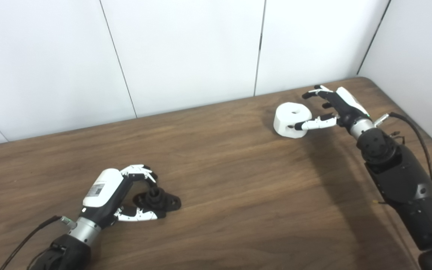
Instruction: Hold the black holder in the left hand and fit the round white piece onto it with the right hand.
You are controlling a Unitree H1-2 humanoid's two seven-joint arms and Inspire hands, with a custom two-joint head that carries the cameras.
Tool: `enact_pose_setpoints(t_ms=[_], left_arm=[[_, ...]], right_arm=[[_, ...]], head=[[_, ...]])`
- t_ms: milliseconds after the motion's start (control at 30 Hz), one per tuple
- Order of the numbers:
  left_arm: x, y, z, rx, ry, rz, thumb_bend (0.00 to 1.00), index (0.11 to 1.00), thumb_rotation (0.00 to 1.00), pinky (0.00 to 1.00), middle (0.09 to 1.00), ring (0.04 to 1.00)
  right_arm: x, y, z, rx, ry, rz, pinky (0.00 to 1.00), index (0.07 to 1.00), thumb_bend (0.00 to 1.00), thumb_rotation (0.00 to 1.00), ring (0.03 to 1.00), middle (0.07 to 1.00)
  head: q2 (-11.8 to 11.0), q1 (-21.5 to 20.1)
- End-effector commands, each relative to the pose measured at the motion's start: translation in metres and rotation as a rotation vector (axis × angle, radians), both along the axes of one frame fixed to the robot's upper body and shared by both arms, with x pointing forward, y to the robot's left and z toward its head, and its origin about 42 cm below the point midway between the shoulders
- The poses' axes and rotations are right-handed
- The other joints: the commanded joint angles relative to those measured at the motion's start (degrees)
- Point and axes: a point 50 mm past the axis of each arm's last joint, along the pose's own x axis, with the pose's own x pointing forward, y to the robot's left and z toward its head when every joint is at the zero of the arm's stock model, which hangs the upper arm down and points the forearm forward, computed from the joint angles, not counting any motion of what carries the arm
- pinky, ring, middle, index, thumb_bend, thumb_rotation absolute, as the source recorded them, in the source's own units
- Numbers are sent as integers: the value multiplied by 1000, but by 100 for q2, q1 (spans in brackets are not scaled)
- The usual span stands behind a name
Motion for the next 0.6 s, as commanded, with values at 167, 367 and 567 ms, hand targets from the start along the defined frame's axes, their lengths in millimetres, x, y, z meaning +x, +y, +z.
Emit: enact_pose_setpoints(t_ms=[167,367,567], left_arm=[[3,10,5,38,-20,25,523,483,52,886,701,805],[4,11,6,38,-23,26,523,483,52,889,702,805],[4,11,7,38,-23,24,523,483,52,891,701,807]], right_arm=[[13,4,23,-50,-79,29,825,806,892,350,966,971],[14,7,18,-44,-63,33,842,808,901,361,977,974],[14,8,18,-42,-64,31,855,807,893,357,981,973]], head=[[9,5],[9,5],[15,-1]])
